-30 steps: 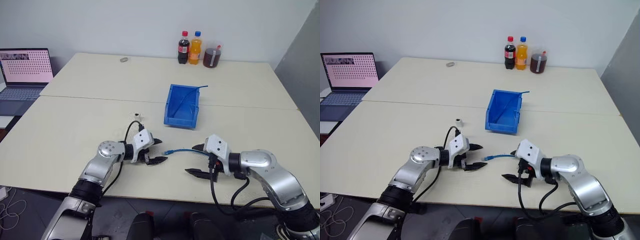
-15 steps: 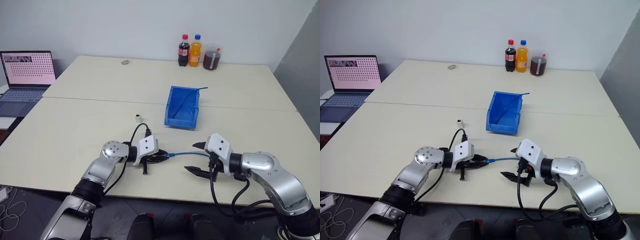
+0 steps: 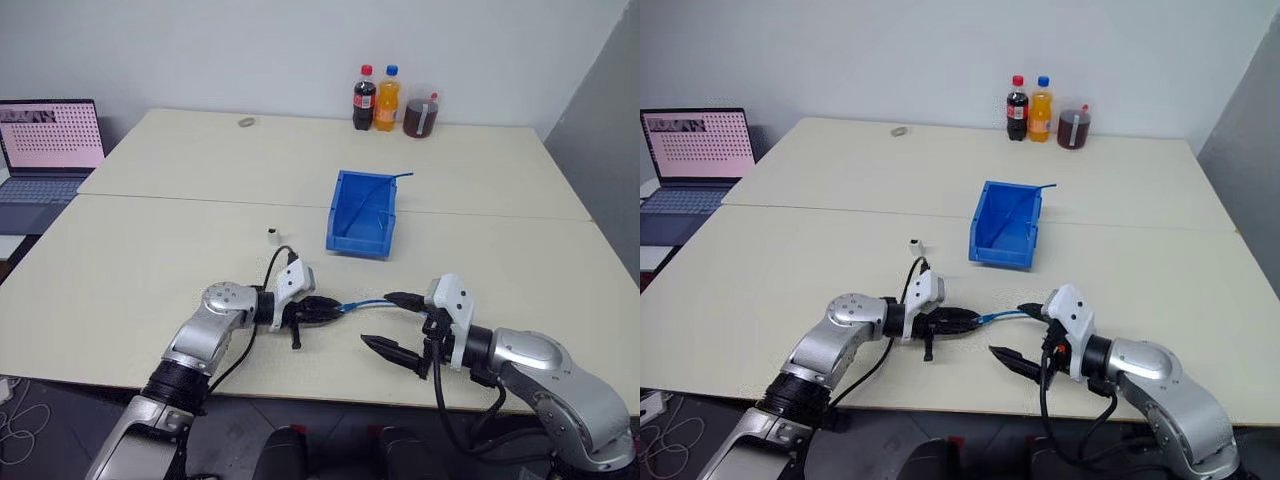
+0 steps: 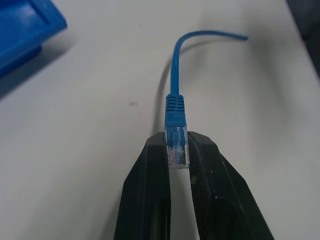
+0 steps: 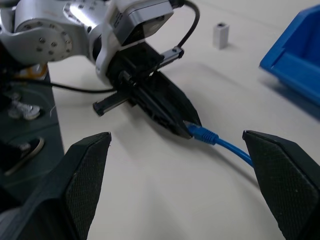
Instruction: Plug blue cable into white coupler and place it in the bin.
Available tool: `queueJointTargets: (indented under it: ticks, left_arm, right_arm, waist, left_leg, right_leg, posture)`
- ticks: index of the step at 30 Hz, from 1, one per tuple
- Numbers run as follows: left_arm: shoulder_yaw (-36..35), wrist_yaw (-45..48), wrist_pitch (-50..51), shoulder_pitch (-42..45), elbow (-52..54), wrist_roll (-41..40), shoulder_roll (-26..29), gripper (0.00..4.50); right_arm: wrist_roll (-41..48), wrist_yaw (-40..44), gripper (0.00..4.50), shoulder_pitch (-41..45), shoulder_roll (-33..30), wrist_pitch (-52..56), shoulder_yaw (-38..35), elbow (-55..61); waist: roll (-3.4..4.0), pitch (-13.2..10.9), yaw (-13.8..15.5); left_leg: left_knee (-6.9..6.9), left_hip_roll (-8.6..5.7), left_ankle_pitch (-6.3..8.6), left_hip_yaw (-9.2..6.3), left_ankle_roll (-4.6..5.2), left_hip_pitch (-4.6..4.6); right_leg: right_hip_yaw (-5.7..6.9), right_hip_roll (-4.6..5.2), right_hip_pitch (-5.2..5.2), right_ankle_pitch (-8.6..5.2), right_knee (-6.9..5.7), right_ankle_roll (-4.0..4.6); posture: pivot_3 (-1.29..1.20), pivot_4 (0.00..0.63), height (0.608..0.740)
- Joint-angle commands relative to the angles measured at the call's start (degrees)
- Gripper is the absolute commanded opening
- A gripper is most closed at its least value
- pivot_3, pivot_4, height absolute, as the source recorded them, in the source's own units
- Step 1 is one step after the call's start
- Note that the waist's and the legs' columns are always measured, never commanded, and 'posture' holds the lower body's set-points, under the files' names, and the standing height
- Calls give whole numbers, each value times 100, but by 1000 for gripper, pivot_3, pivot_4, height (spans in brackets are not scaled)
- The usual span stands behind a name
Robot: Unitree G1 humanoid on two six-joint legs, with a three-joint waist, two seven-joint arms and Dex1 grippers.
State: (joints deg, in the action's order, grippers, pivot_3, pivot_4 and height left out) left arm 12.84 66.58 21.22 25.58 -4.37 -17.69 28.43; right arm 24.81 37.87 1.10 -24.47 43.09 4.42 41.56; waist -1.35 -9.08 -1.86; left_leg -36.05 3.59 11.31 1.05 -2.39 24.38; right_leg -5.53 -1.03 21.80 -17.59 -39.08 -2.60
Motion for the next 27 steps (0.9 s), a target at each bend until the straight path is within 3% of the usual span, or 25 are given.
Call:
queueJointTargets:
  ticks: [1, 12, 27]
  left_arm:
    - [-243, 16, 633, 168, 563, -569, -65, 234]
    - [-794, -222, 2067, 335, 1110, -1772, -124, 234]
    - [-942, -279, 2966, 285, 1423, -2537, 77, 234]
  right_arm:
    - [325, -65, 4500, -56, 121, -85, -44, 119]
    - [1393, -313, 4500, -261, 373, 224, -563, -162]
    - [2034, -398, 4500, 741, 896, 22, -670, -1196]
  waist:
    - [0, 0, -1]
    - [-3, -4, -5]
    - [-3, -11, -9]
  left_leg:
    - [0, 0, 0, 0, 0, 0]
    - [0, -1, 0, -8, 0, 3]
    - [4, 0, 0, -10, 0, 14]
  right_leg:
    - [0, 0, 0, 0, 0, 0]
    - [4, 0, 1, -1, 2, 2]
    - [5, -2, 15, -4, 2, 7]
  posture:
    - [0, 150, 740]
    - [0, 150, 740]
    - [0, 150, 740]
